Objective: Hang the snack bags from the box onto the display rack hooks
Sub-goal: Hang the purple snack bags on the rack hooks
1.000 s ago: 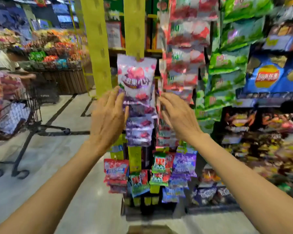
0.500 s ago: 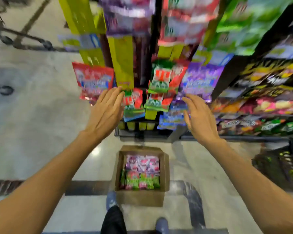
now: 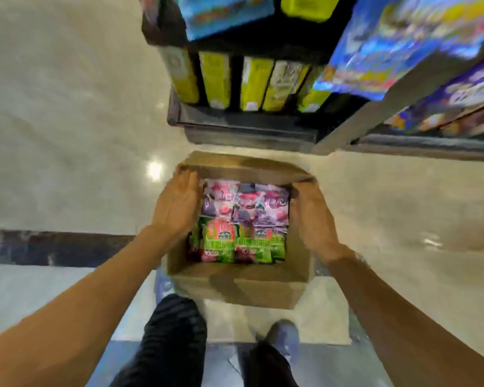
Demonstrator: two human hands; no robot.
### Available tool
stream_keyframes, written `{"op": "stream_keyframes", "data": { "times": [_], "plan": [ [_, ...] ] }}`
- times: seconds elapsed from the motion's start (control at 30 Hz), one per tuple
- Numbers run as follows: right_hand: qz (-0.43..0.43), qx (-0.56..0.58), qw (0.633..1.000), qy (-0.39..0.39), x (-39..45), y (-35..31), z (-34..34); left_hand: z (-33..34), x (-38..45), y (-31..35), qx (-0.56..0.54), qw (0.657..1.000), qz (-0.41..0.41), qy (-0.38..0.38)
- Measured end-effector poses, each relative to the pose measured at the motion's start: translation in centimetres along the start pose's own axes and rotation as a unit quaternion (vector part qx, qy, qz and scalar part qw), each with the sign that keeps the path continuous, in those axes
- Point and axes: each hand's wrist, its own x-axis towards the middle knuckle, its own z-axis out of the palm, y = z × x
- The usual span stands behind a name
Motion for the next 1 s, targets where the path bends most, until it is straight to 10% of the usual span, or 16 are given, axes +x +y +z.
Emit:
{"op": "stream_keyframes", "data": {
  "times": [0.33, 0.67, 1.0],
  "plan": [
    [0.190, -0.010, 0.980, -0.051, 5.8, 3.9, 16.0, 17.5, 5.5, -3.7, -0.151, 0.968, -0.183, -0.086],
    [0.364, 0.141, 0.921, -0.016, 7.1, 2.7, 17.9, 20.8, 9.0, -3.3, -0.227, 0.912, -0.335, -0.070],
    [0.273, 0.395, 0.877, -0.011, 5.9, 1.7, 16.9, 18.9, 7.8, -3.1, -0.380, 0.888, -0.233, -0.114]
  ]
}}
